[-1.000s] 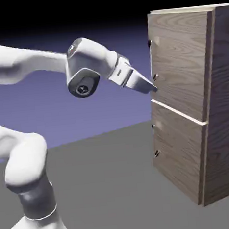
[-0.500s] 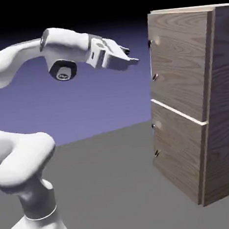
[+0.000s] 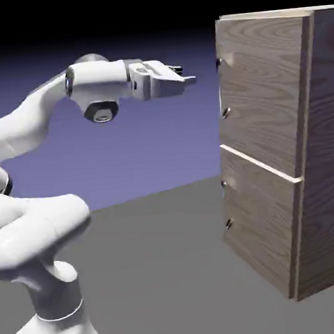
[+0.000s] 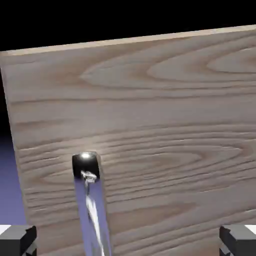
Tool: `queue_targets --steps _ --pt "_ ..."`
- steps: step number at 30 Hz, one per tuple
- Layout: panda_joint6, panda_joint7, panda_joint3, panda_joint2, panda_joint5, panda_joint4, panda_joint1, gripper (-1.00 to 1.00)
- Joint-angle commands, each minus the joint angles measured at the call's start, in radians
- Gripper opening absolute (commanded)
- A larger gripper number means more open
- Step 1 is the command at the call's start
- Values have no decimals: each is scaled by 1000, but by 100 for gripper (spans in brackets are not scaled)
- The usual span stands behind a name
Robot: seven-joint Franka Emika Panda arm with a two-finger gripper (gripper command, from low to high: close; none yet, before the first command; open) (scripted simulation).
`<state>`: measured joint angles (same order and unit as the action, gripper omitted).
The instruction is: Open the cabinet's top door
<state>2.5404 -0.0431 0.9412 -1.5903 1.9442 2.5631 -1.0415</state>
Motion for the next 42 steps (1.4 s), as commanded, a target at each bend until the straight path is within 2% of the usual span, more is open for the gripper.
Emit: queue_targets --steps 1,9,14,15,16,27,36,42 --pt "-11 16 21 -23 44 -6 -24 0" --pt "-83 116 156 -170 323 -41 -175 0" --pt "-110 110 176 -170 401 -166 -335 0" --pt "-110 110 176 -170 401 -166 -335 -100" --pt "-110 110 176 -170 401 -166 -335 -100" --pt "-585 381 17 -172 517 167 -209 -100" --pt "-976 470 -125 -159 501 309 -293 -100" --pt "-1237 585 -243 -42 413 350 -373 -100"
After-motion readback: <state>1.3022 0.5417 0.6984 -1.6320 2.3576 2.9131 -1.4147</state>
